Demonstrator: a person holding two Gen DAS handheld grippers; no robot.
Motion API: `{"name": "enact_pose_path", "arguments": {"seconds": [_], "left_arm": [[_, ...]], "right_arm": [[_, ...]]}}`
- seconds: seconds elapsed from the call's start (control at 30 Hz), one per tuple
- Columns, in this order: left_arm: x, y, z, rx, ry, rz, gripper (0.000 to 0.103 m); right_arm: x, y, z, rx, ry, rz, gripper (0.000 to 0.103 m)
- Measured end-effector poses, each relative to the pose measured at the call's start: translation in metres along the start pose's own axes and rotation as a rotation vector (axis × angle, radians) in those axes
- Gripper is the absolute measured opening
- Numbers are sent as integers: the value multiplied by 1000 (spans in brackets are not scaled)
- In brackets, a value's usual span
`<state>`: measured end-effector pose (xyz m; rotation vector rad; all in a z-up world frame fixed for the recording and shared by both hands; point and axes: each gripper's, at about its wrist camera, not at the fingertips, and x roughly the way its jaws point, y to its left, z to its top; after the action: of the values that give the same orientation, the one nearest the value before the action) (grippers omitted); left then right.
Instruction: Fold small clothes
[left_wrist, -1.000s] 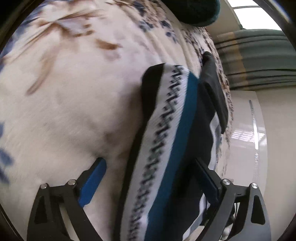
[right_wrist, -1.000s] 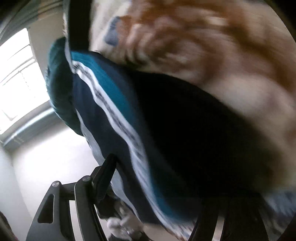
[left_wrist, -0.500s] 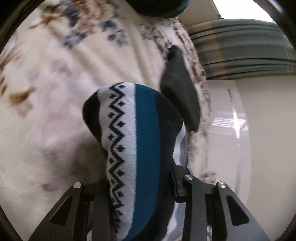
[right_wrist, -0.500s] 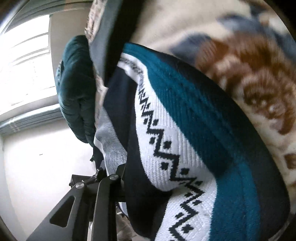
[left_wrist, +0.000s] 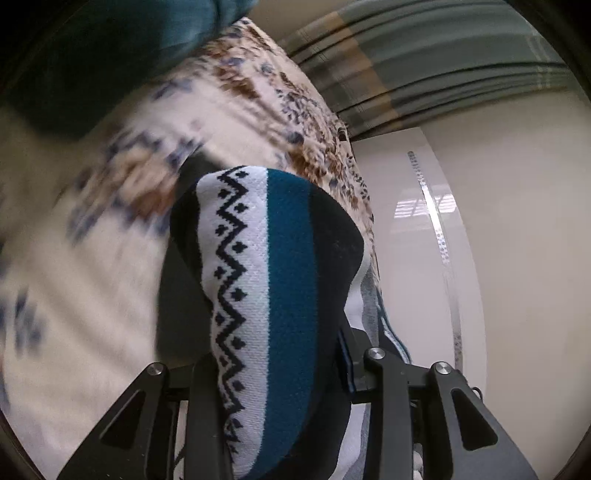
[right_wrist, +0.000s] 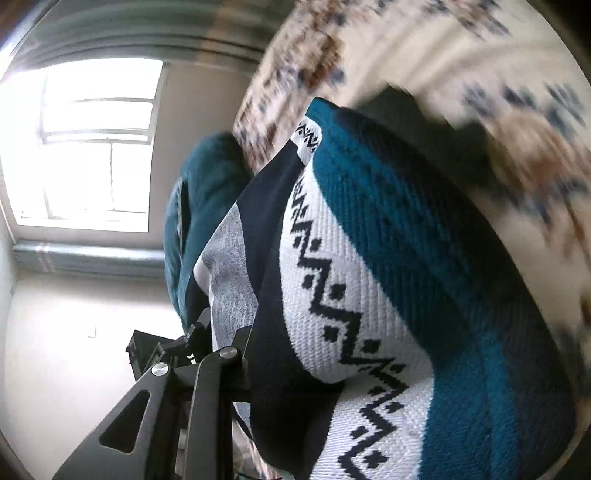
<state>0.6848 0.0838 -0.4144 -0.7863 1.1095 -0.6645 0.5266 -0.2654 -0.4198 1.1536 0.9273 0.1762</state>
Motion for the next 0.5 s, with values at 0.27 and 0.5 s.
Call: {"name": "enact_pose_path", "arguments": {"seconds": [0.27, 0.5], "left_arm": [[120, 57, 78, 19, 115, 92, 31], [124, 65, 70, 22, 171, 149, 37]], "right_arm": [[98, -27, 102, -15, -50, -64, 27], [107, -62, 124, -59, 52, -197, 39]]}}
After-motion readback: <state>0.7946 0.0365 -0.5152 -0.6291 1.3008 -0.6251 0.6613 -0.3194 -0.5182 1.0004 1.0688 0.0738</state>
